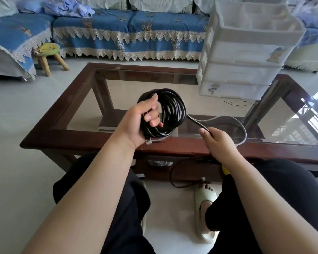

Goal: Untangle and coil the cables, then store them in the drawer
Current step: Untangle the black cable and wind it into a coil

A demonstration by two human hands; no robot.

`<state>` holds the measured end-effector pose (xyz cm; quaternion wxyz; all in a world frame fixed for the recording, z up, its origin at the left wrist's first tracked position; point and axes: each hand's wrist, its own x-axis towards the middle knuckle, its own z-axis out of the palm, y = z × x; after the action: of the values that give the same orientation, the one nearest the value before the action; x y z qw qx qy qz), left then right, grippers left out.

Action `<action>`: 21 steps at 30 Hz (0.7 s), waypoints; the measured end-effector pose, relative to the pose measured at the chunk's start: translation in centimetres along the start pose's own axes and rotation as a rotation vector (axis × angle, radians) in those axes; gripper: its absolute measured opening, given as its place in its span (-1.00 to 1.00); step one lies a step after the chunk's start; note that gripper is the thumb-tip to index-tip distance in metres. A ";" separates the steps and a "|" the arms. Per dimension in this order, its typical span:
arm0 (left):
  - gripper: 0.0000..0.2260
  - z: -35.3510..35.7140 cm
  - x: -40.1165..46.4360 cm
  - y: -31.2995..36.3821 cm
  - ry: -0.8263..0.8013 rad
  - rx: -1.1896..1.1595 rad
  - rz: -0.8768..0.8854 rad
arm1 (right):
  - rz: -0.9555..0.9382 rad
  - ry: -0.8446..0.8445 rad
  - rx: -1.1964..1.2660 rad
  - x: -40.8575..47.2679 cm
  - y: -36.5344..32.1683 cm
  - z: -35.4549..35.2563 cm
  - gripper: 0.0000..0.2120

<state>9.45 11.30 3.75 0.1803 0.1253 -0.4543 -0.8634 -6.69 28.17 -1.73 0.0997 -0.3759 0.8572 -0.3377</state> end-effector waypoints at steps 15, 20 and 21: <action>-0.58 -0.5 1.1 -0.2 0.694 0.036 0.095 | -0.322 0.034 -0.378 -4.2 -6.0 0.6 -0.82; -0.57 0.8 0.8 -1.1 0.715 0.488 0.229 | -0.571 -0.121 -0.509 -4.9 -9.3 -0.8 -0.85; -0.54 1.1 0.7 -1.3 0.687 0.601 0.246 | -0.622 -0.137 -0.507 -4.9 -10.0 -1.2 -0.84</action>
<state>8.13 12.53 3.23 0.3769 0.3953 -0.6095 -0.5746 1.96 27.36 5.30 -0.0461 -0.6516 0.7500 -0.1036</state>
